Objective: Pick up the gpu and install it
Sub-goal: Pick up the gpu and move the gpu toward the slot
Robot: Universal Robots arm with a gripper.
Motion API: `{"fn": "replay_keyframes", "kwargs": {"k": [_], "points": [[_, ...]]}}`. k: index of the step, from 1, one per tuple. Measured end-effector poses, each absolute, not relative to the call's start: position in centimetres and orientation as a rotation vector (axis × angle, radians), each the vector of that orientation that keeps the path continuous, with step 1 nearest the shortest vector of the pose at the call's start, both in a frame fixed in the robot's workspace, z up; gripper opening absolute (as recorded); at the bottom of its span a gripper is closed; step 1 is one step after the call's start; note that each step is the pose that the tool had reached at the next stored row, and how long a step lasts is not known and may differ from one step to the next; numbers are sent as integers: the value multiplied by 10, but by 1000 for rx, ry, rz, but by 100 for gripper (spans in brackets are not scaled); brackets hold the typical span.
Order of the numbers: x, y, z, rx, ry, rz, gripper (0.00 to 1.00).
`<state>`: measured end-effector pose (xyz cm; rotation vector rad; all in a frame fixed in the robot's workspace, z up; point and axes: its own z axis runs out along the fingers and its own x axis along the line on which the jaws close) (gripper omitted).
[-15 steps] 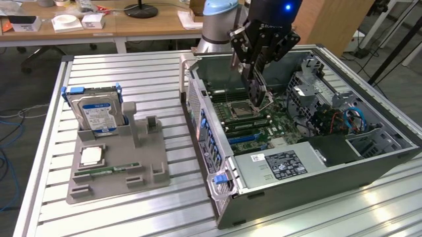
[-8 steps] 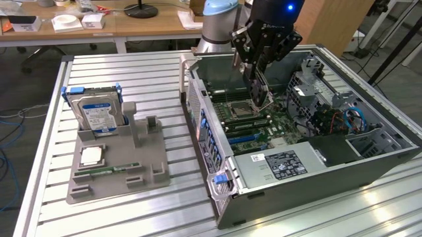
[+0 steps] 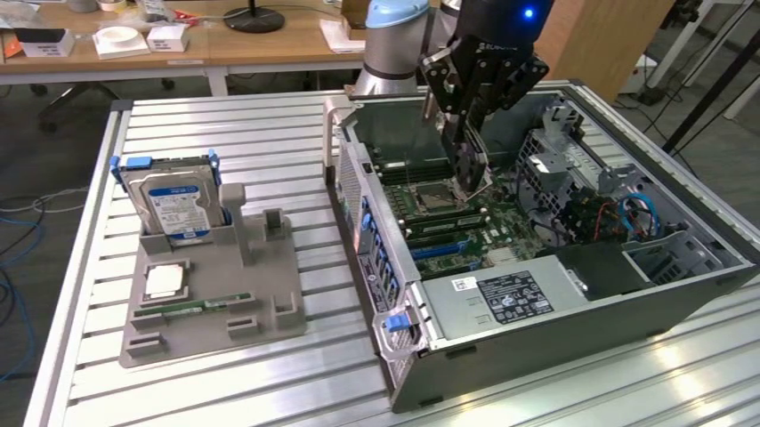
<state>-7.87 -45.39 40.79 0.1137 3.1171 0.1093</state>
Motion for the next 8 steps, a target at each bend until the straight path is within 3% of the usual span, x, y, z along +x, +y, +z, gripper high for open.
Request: {"fn": "replay_keyframes", "kwargs": {"k": [8], "points": [[-73,-454,408,114,3117,109,26]]}}
